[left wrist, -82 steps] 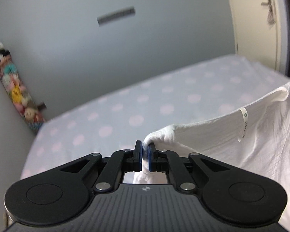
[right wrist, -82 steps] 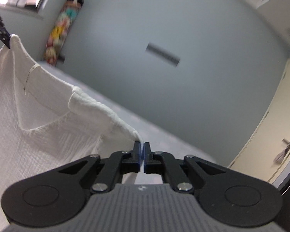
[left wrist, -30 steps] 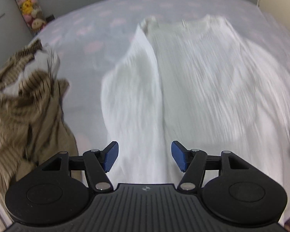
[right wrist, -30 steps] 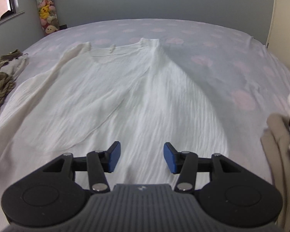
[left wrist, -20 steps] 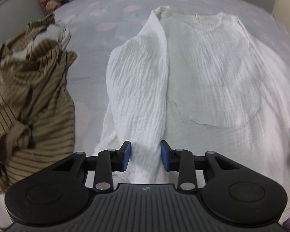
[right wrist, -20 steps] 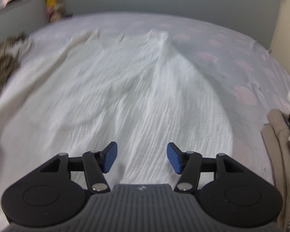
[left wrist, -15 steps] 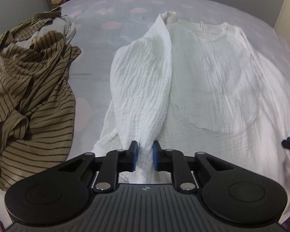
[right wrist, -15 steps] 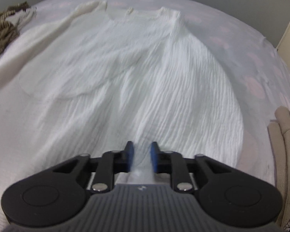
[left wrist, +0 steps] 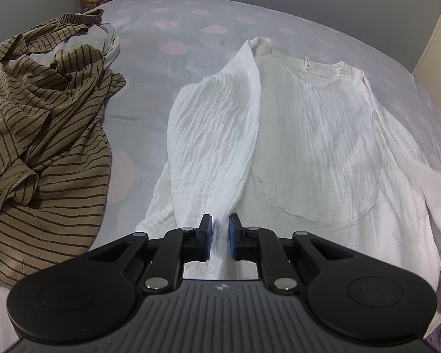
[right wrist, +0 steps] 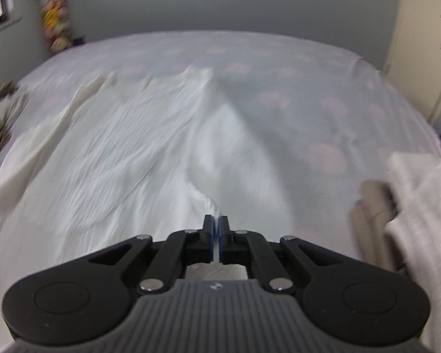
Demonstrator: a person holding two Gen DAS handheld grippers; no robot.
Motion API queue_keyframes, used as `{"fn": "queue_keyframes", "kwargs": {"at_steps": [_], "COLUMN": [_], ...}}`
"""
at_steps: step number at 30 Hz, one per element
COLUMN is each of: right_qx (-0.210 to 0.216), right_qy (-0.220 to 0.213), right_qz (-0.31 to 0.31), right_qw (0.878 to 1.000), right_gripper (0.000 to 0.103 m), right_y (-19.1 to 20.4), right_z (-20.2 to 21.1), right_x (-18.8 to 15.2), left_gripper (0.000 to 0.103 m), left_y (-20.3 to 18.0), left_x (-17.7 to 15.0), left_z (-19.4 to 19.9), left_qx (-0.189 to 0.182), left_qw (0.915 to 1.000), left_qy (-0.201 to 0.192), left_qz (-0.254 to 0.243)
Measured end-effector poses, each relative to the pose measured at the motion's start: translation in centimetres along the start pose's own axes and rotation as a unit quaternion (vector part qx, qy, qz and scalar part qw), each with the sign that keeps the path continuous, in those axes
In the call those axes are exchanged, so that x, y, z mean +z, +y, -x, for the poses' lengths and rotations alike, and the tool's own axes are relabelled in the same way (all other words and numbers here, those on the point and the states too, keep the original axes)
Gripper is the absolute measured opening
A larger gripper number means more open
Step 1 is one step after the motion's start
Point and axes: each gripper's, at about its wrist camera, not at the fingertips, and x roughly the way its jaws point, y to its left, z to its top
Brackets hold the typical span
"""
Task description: Fold clothes
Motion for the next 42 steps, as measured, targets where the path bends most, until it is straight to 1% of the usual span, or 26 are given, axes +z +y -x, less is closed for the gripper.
{"fn": "queue_keyframes", "kwargs": {"at_steps": [3,6,9,13,16,19,20,23,25,27,28,30,33,37,38,40,41,42], "right_qx": [-0.025,-0.057,-0.094,-0.143,-0.172,-0.19,-0.198,-0.223,-0.222,-0.215,-0.206,-0.184,-0.145,-0.088,-0.074,-0.051,-0.041,-0.031], "right_qy": [-0.017,-0.033,-0.038,-0.034,-0.026,-0.015,-0.012,-0.006,-0.005,-0.008,-0.015,-0.03,-0.059,-0.086,-0.088,-0.085,-0.083,-0.078], "right_qz": [-0.016,-0.013,-0.002,-0.006,-0.028,-0.056,-0.062,-0.071,-0.087,-0.104,-0.11,-0.115,-0.092,-0.068,-0.063,-0.05,-0.043,-0.035], "right_qw": [0.999,0.998,0.995,0.989,0.984,0.98,0.978,0.972,0.971,0.971,0.972,0.976,0.983,0.99,0.991,0.994,0.995,0.996], "right_gripper": [0.003,0.003,0.003,0.003,0.003,0.003,0.0,0.0,0.0,0.0,0.0,0.002,0.008,0.011,0.012,0.021,0.026,0.027], "right_y": [-2.9,-5.4,-7.8,-11.6,-15.0,-18.3,-19.2,-21.3,-22.5,-23.4,-23.4,-22.8,-19.7,-14.5,-13.1,-10.2,-8.8,-7.5], "right_z": [0.7,0.8,0.3,-0.8,-2.0,-3.7,-4.3,-6.0,-6.7,-7.1,-7.0,-6.6,-5.7,-4.6,-4.5,-4.8,-5.0,-5.4], "right_x": [2.6,5.3,8.0,10.7,11.8,12.3,12.5,12.9,12.9,12.7,12.5,11.8,10.1,6.9,6.0,4.1,3.2,2.3], "left_gripper": [0.01,0.01,0.01,0.01,0.01,0.01,0.01,0.01,0.01,0.006,0.004,0.002,0.001,0.0,0.0,0.0,0.0,0.0], "left_y": [0.1,0.2,0.0,-0.2,-0.4,-0.5,-0.6,-0.6,-0.6,-0.7,-0.8,-1.1,-1.4,-1.0,-0.8,-0.1,0.3,0.7], "left_x": [0.0,0.0,0.1,0.5,0.7,1.0,1.1,1.3,1.4,1.5,1.6,1.8,2.3,3.3,3.8,4.9,5.6,6.4], "left_z": [0.0,0.0,0.1,0.1,0.0,-0.1,-0.1,-0.2,-0.3,-0.2,-0.1,0.1,0.7,1.7,2.1,2.8,3.3,3.6], "left_qx": [-0.001,-0.002,0.001,0.005,0.013,0.023,0.026,0.034,0.035,0.032,0.031,0.029,0.017,0.004,0.001,-0.007,-0.009,-0.009], "left_qw": [1.0,1.0,1.0,0.9999,0.9998,0.9995,0.9993,0.9989,0.9989,0.9989,0.9988,0.9987,0.9989,0.9993,0.9993,0.9993,0.9992,0.9991], "left_qy": [-0.001,0.0,0.0,0.004,0.009,0.01,0.01,0.016,0.018,0.019,0.019,0.014,0.005,-0.003,-0.006,-0.011,-0.015,-0.018], "left_qz": [0.001,0.002,-0.002,-0.009,-0.015,-0.021,-0.023,-0.029,-0.027,-0.03,-0.033,-0.04,-0.043,-0.037,-0.037,-0.035,-0.035,-0.036]}}
